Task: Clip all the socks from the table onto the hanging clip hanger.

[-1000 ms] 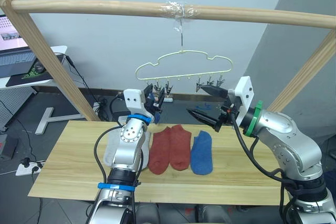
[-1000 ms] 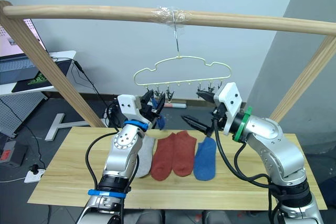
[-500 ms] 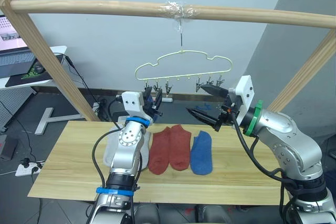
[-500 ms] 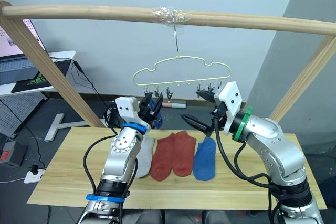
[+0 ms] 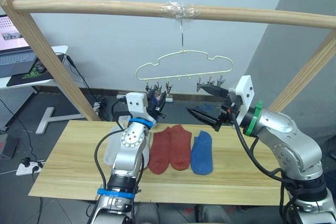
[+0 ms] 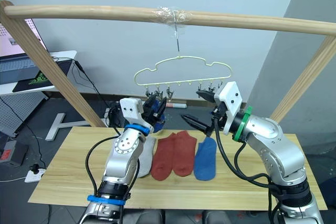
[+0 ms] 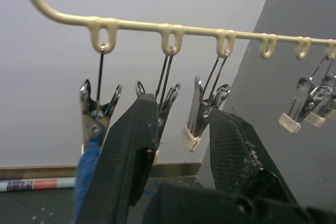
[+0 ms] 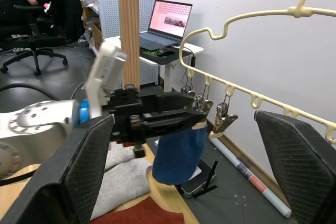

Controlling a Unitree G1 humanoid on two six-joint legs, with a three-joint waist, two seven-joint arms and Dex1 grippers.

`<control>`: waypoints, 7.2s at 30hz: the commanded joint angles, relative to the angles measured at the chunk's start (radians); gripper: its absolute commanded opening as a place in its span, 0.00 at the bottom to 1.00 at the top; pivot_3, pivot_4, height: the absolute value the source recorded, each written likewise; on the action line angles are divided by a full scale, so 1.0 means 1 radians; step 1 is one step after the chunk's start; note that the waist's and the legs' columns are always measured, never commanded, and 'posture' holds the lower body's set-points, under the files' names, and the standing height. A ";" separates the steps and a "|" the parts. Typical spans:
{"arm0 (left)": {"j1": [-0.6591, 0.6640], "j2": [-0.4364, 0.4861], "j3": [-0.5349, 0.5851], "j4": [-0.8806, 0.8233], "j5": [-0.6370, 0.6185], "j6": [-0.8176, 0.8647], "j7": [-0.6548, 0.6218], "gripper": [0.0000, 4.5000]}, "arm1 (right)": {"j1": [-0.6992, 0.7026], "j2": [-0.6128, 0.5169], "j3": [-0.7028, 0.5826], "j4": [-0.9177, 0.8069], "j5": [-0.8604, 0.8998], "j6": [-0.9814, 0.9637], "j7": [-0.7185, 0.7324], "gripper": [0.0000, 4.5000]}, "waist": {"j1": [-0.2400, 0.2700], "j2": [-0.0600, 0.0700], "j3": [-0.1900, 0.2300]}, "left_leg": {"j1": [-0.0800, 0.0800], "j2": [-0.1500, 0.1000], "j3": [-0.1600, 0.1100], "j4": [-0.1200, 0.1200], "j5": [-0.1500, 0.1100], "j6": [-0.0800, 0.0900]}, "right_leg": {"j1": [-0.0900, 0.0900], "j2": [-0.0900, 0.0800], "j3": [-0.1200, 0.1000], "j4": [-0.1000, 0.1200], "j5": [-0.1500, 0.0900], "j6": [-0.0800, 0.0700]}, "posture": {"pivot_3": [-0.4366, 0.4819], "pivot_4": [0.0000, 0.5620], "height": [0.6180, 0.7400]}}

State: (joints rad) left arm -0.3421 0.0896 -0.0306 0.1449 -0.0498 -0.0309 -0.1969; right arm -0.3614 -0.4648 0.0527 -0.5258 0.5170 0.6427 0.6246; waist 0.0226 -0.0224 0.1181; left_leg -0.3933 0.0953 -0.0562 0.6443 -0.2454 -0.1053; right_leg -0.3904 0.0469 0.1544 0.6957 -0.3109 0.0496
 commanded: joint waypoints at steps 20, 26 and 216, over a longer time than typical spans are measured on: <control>0.032 -0.005 0.019 -0.063 -0.032 0.025 0.002 0.42 | -0.006 -0.018 -0.030 -0.040 0.030 0.000 -0.023 1.00 | -0.001 0.000 0.000 | 0.000 0.000 0.000 0.000 0.000 0.000 | 0.000 0.000 0.000 0.000 0.000 0.001 | 0.54 0.17 1.00; -0.047 -0.009 0.026 0.021 -0.026 0.003 0.004 0.42 | -0.013 -0.018 -0.032 -0.034 0.030 0.003 -0.024 1.00 | -0.001 0.000 0.000 | 0.000 0.000 0.000 0.000 0.000 0.000 | 0.000 0.000 0.000 -0.001 -0.001 0.002 | 0.53 0.17 1.00; 0.123 0.201 -0.051 -0.392 -0.352 0.331 -0.297 1.00 | 0.152 0.190 0.132 0.303 -0.368 -0.334 -0.043 0.99 | 0.005 0.003 0.004 | -0.003 0.001 0.000 -0.015 0.001 -0.002 | -0.003 -0.001 -0.001 -0.016 -0.001 -0.001 | 0.59 0.18 1.00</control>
State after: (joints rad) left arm -0.2039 0.3060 -0.0406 -0.2347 -0.4571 0.3803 -0.4870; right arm -0.2031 -0.2647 0.2161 -0.1407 0.1362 0.3159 0.5721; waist 0.0272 -0.0198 0.1219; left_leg -0.3965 0.0954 -0.0554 0.6291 -0.2448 -0.1074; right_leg -0.3933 0.0452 0.1535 0.6794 -0.3114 0.0488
